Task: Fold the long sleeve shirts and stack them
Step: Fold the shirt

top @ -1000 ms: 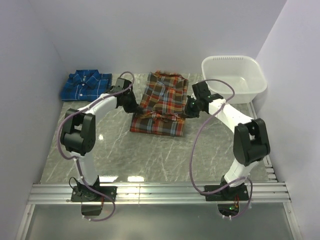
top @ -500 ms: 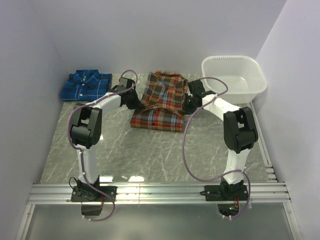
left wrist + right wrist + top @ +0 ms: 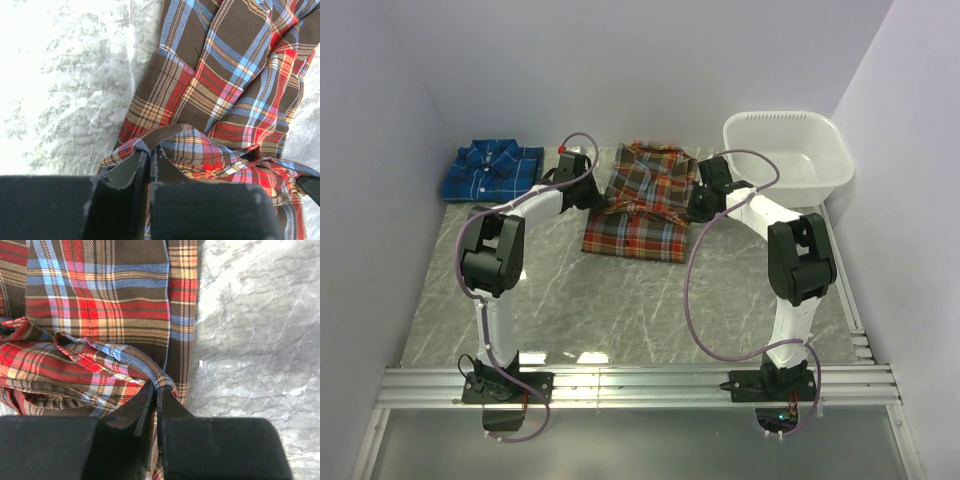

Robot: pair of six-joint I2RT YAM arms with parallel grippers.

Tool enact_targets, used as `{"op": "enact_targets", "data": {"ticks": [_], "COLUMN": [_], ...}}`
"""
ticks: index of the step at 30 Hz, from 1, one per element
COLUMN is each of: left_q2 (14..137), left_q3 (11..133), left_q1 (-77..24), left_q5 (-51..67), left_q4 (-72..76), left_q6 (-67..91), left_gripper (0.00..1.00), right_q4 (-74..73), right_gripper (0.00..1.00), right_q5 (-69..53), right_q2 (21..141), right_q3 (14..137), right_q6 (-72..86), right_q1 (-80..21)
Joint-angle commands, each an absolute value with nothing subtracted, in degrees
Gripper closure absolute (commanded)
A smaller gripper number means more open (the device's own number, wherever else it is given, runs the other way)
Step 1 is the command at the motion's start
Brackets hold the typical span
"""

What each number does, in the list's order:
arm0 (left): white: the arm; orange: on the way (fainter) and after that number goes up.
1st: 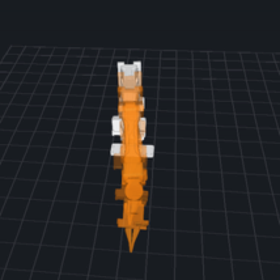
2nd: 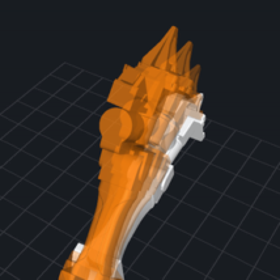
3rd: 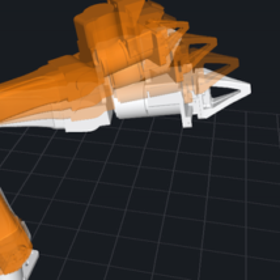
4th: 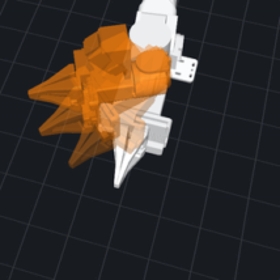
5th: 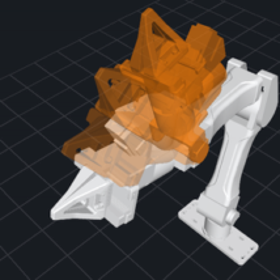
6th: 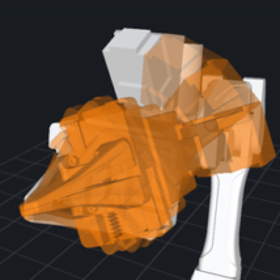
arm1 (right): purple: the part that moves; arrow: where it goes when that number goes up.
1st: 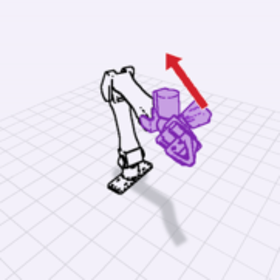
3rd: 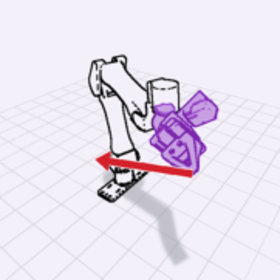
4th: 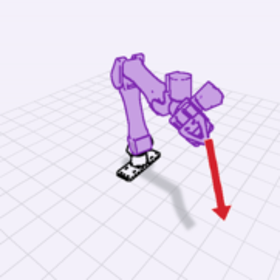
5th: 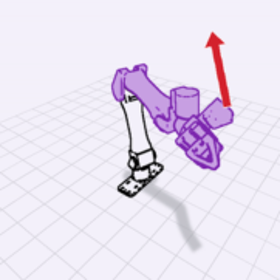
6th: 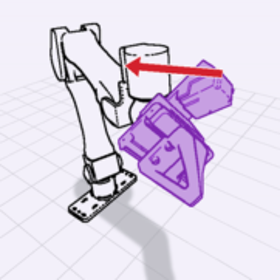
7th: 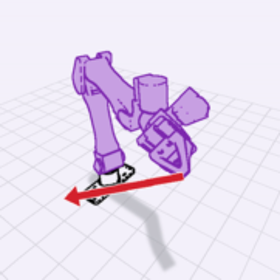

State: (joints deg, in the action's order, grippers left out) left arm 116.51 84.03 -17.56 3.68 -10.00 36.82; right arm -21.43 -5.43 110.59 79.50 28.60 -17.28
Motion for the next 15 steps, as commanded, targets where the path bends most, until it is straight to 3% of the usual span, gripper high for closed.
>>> {"op": "enact_targets", "data": {"ticks": [1,3,5,6,10,13,15], "left_q2": [116.8,117.2,117.0,116.8,114.7,111.0,107.2], "left_q3": [86.3,86.6,86.7,86.7,87.3,87.5,87.2], "left_q1": [-17.4,-17.5,-17.6,-17.7,-17.8,-17.9,-18.2], "left_q5": [1.8,1.8,2.1,2.2,2.2,2.4,2.2], "left_q4": [-6.7,-6.5,-6.3,-6.2,-6.8,-7.4,-7.9], "left_q6": [34.5,34.1,33.6,33.4,32.5,32.4,32.4], "left_gripper": [0.91,0.89,0.77,0.75,0.48,0.31,0.25], "right_q4": [-20.1,-19.6,-19.7,-19.7,-19.5,-19.2,-17.8], "right_gripper": [0.91,0.9,0.85,0.77,0.55,0.51,0.51], "right_q5": [-2.7,-2.5,-1.6,-1.3,-0.4,-0.3,-2.4], "right_q2": [109.7,109.6,109.1,108.6,105.0,100.6,97.0], "right_q3": [82.2,82.0,82.3,82.4,82.2,81.8,80.7], "right_q6": [28.0,28.2,28.2,28.0,27.6,26.6,25.5], "right_q1": [-16.2,-16.0,-15.9,-15.9,-15.9,-15.9,-16.3]}}
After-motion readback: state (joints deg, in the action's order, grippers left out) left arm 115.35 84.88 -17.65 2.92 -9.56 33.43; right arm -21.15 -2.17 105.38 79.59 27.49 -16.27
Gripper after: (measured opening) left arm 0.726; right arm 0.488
